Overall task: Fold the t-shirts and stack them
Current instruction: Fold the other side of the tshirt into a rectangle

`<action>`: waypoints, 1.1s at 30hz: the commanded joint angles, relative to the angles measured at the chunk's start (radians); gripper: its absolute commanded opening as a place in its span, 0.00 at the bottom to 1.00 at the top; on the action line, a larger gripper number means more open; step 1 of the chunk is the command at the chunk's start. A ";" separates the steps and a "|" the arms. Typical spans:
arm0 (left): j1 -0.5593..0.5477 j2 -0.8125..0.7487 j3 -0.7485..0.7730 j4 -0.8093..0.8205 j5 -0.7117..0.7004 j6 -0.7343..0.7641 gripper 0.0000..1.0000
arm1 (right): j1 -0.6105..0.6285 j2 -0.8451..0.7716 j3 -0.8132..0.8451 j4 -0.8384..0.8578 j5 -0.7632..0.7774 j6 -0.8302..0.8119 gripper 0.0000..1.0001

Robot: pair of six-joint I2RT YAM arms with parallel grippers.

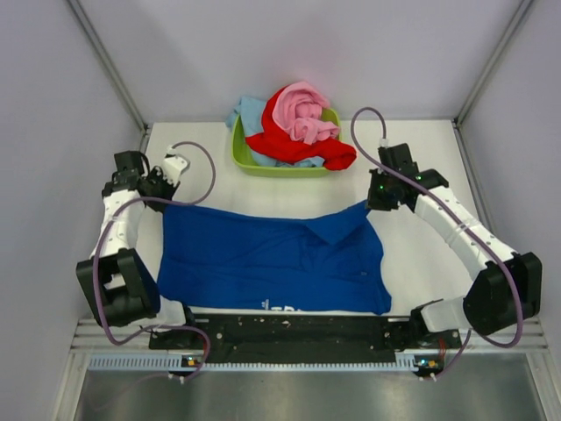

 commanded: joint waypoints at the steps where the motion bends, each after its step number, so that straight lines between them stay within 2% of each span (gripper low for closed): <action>1: 0.001 0.017 -0.018 0.123 -0.027 -0.006 0.00 | -0.021 -0.063 0.025 -0.006 -0.077 -0.002 0.00; 4: 0.001 0.017 -0.009 0.131 -0.031 0.011 0.00 | -0.020 -0.087 0.031 -0.024 -0.086 0.004 0.00; 7: -0.001 0.019 -0.003 0.067 -0.014 0.051 0.00 | -0.020 -0.107 0.007 -0.049 -0.133 0.029 0.00; 15: 0.001 -0.052 -0.185 -0.070 -0.072 0.252 0.00 | -0.020 -0.185 -0.137 -0.059 -0.161 0.075 0.00; 20: 0.001 -0.082 -0.251 -0.119 -0.112 0.313 0.00 | -0.020 -0.176 -0.153 -0.059 -0.176 0.077 0.00; 25: 0.002 -0.044 -0.271 -0.094 -0.196 0.326 0.00 | -0.021 -0.175 -0.151 -0.059 -0.184 0.069 0.00; 26: 0.002 -0.027 -0.268 -0.090 -0.208 0.318 0.06 | -0.021 -0.175 -0.151 -0.058 -0.184 0.067 0.00; 28: -0.006 -0.006 -0.262 -0.062 -0.239 0.278 0.47 | -0.020 -0.172 -0.156 -0.046 -0.190 0.066 0.00; 29: -0.018 -0.003 -0.256 -0.068 -0.236 0.273 0.86 | -0.021 -0.167 -0.159 -0.038 -0.193 0.066 0.00; 30: -0.030 -0.013 -0.257 -0.068 -0.222 0.270 0.92 | -0.020 -0.162 -0.157 -0.030 -0.195 0.067 0.00; 32: -0.052 -0.082 -0.259 -0.062 -0.161 0.269 0.99 | -0.020 -0.150 -0.157 -0.016 -0.201 0.067 0.00; 33: -0.062 -0.122 -0.256 -0.058 -0.129 0.267 0.99 | -0.021 -0.144 -0.154 -0.009 -0.201 0.069 0.00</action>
